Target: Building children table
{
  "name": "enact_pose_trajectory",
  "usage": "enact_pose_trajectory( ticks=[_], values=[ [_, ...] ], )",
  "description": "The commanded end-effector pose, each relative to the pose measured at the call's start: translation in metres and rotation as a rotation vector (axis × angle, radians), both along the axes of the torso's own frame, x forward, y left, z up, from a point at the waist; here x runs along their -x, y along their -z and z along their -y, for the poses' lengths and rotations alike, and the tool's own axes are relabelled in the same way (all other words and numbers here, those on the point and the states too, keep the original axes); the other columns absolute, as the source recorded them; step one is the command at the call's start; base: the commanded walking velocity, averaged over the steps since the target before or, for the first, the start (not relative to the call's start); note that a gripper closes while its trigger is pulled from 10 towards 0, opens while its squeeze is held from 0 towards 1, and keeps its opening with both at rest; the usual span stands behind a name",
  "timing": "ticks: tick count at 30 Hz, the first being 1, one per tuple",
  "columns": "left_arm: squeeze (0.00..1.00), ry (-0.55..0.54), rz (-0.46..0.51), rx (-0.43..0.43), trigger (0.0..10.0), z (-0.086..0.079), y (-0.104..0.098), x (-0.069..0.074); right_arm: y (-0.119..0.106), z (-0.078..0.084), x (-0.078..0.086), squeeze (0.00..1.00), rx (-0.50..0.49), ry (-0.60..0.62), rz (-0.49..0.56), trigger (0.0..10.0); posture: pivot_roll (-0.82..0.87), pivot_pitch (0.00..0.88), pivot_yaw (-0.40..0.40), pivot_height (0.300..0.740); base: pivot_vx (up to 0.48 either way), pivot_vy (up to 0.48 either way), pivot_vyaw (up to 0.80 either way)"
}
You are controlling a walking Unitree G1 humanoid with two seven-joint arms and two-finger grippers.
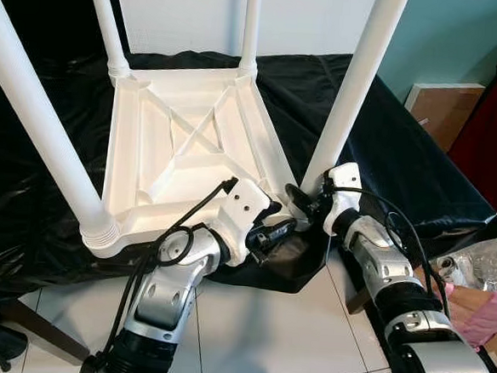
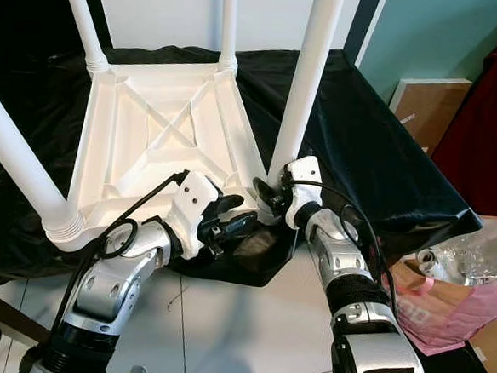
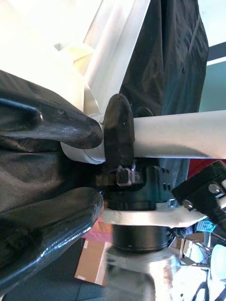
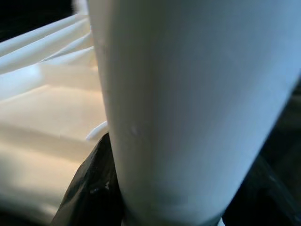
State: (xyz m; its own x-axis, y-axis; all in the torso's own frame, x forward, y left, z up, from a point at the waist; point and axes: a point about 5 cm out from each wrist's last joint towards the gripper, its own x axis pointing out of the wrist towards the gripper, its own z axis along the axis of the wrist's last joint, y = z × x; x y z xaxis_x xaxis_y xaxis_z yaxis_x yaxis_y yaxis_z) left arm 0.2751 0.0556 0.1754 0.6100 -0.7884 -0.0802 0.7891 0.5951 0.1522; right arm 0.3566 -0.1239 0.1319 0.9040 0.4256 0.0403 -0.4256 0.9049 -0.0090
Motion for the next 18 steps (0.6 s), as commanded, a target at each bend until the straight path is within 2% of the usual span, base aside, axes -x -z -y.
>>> enact_pose_trajectory(
  ticks=[1, 5, 6, 7, 8, 12, 18],
  values=[
    [0.00, -0.093, 0.002, -0.002, 10.0, -0.002, 0.002, -0.003, 0.019, -0.003, 0.006, 0.00, -0.022, 0.142, -0.092, 10.0, 0.00, 0.059, -0.054, 0.740, 0.000, 0.000, 0.00],
    [0.00, -0.091, 0.003, -0.003, 10.0, -0.001, 0.002, -0.003, 0.021, -0.004, 0.008, 0.00, -0.038, 0.222, -0.097, 10.0, 0.00, 0.056, -0.055, 0.740, 0.000, 0.000, 0.00],
    [0.00, -0.090, 0.003, -0.004, 10.0, -0.001, 0.003, -0.003, 0.022, -0.005, 0.010, 0.00, -0.056, 0.294, -0.100, 10.0, 0.00, 0.051, -0.055, 0.740, 0.000, 0.000, 0.00],
    [0.00, -0.090, 0.003, -0.004, 10.0, -0.001, 0.003, -0.003, 0.022, -0.005, 0.010, 0.00, -0.056, 0.294, -0.100, 10.0, 0.00, 0.051, -0.055, 0.740, 0.000, 0.000, 0.00],
    [0.00, -0.088, 0.003, -0.005, 10.0, -0.001, 0.003, -0.003, 0.024, -0.013, 0.014, 0.00, -0.083, 0.361, -0.110, 10.0, 0.00, 0.048, -0.052, 0.740, 0.000, 0.000, 0.00],
    [0.00, -0.081, 0.003, -0.005, 10.0, 0.000, 0.003, -0.003, 0.023, -0.017, 0.015, 0.00, -0.084, 0.340, -0.105, 10.0, -0.01, 0.040, -0.051, 0.740, 0.000, 0.000, 0.00],
    [0.00, -0.073, 0.008, -0.005, 10.0, 0.002, 0.002, -0.005, 0.021, -0.015, 0.016, 0.00, -0.075, 0.339, -0.101, 10.0, -0.01, 0.036, -0.051, 0.740, 0.000, 0.000, 0.00]
  ],
)
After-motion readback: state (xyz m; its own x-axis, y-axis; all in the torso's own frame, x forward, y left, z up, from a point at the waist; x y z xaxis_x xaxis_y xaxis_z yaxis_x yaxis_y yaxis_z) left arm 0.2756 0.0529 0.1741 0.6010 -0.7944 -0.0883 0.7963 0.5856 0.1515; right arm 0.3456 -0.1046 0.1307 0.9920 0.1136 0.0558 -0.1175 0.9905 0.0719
